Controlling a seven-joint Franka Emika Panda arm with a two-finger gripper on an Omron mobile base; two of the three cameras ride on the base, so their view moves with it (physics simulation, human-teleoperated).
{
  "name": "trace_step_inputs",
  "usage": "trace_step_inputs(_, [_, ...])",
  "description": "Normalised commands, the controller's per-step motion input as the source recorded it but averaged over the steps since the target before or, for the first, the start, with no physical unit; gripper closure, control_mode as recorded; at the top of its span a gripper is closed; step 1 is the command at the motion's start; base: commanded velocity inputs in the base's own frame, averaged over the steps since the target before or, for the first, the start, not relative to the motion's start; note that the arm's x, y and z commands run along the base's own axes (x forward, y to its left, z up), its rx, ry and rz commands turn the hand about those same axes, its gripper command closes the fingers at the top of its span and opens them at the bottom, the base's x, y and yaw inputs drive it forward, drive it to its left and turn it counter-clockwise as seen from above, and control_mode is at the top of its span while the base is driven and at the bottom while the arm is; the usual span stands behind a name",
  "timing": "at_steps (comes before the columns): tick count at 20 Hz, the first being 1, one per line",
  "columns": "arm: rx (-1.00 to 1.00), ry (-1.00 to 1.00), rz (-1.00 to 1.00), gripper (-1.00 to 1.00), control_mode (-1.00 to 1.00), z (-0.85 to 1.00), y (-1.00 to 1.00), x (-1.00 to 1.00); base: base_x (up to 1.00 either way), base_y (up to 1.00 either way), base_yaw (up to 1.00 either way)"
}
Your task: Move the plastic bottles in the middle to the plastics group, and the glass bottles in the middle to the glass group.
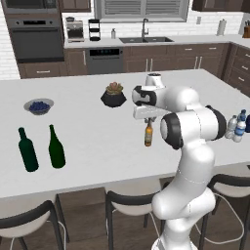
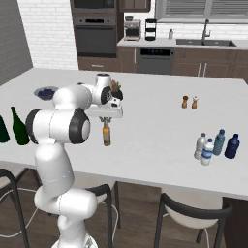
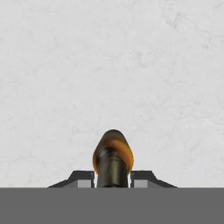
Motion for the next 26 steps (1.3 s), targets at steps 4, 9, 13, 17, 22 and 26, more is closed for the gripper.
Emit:
trace_step_inputs(4, [0.01,0.00,0.05,1.00,-1.00,0.07,0.01,-0.29,0.00,0.00,0.00])
trace_step_inputs(9, [0.09,0.03,0.04,1.00,-1.00,0.31,0.16,-0.69,0.00,0.00,0.00])
trace_step_inputs(13, [0.06,0.11,0.00,1.00,-1.00,0.34,0.37,-0.62,0.00,0.00,0.00])
trace_step_inputs(17, [0.00,0.13,0.03,1.00,-1.00,0.45,0.55,-0.49,0.00,0.00,0.00])
trace_step_inputs(22, [0.00,0.09,0.07,1.00,-1.00,0.44,0.59,-0.46,0.00,0.00,0.00])
trace_step_inputs(26, [0.00,0.08,0.04,1.00,-1.00,0.14,0.78,-0.36,0.00,0.00,0.00])
